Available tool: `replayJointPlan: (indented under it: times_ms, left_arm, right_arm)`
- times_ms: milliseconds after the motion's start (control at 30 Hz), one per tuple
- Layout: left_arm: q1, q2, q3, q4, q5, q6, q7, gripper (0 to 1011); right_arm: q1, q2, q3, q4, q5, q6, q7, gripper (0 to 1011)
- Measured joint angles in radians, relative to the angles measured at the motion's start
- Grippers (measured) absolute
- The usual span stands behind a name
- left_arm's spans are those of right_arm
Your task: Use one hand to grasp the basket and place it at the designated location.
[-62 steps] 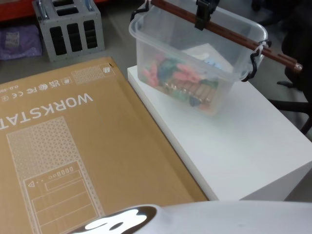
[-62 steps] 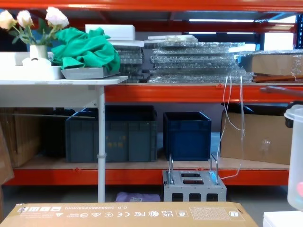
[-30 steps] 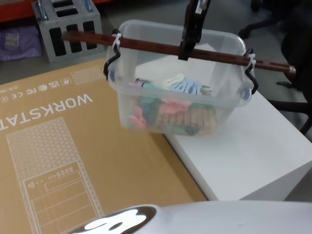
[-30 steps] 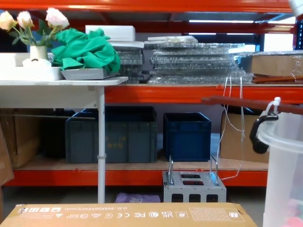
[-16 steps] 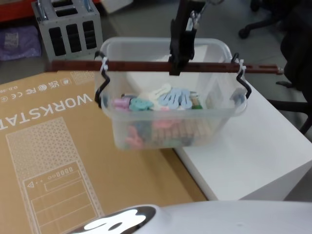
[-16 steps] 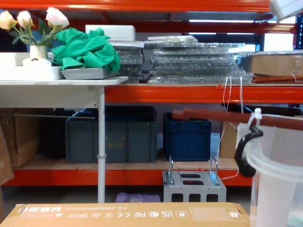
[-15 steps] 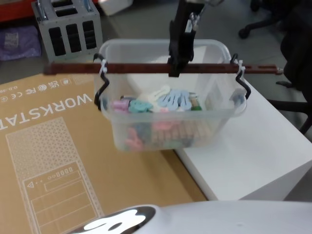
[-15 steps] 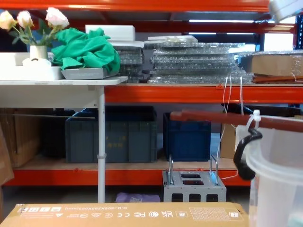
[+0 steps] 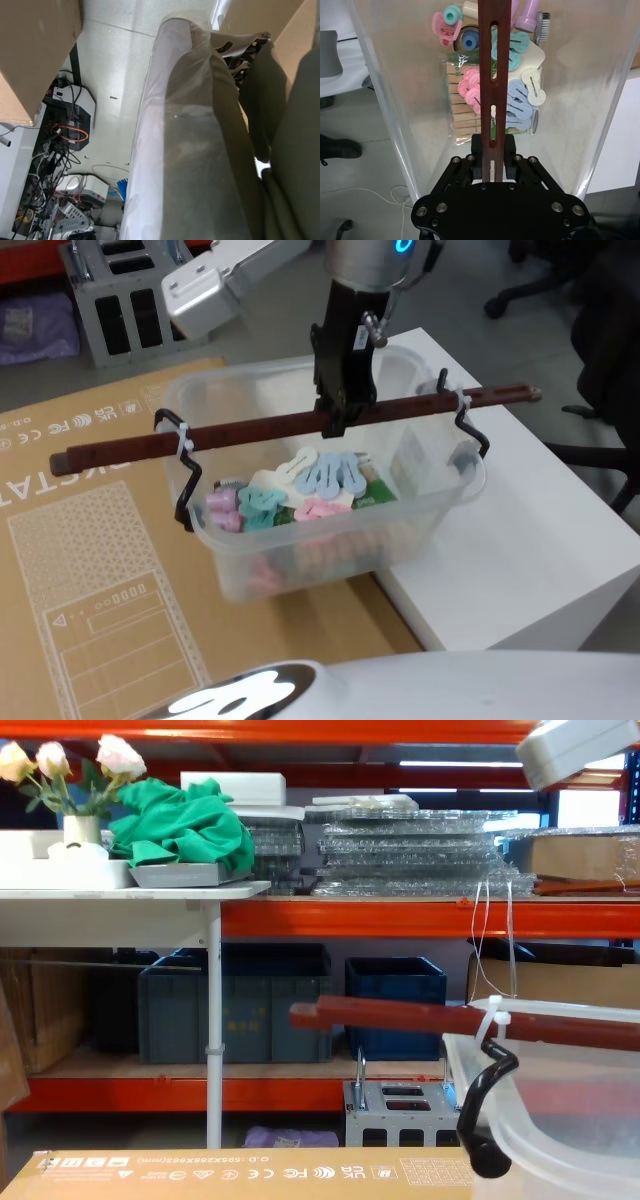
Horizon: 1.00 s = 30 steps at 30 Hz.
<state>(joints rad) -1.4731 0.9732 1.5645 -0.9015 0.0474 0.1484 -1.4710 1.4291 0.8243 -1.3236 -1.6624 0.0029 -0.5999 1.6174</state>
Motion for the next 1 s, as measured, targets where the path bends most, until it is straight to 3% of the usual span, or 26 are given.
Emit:
replayJointPlan:
  times_ms: [567, 800, 1000]
  left_arm:
    - [0.0, 0.0, 0.0, 0.0, 0.0, 0.0, 0.0, 0]
    - [0.0, 0.0, 0.0, 0.0, 0.0, 0.0, 0.0, 0]
    - [0.0, 0.0, 0.0, 0.0, 0.0, 0.0, 0.0, 0]
  right_arm:
    - [-0.003, -0.073, -0.035, -0.024, -0.013, -0.05, -0.061, 233]
    - [-0.006, -0.097, -0.049, -0.048, -0.017, -0.051, -0.089, 233]
    - [-0.015, -0.114, -0.059, -0.073, -0.047, -0.025, -0.126, 233]
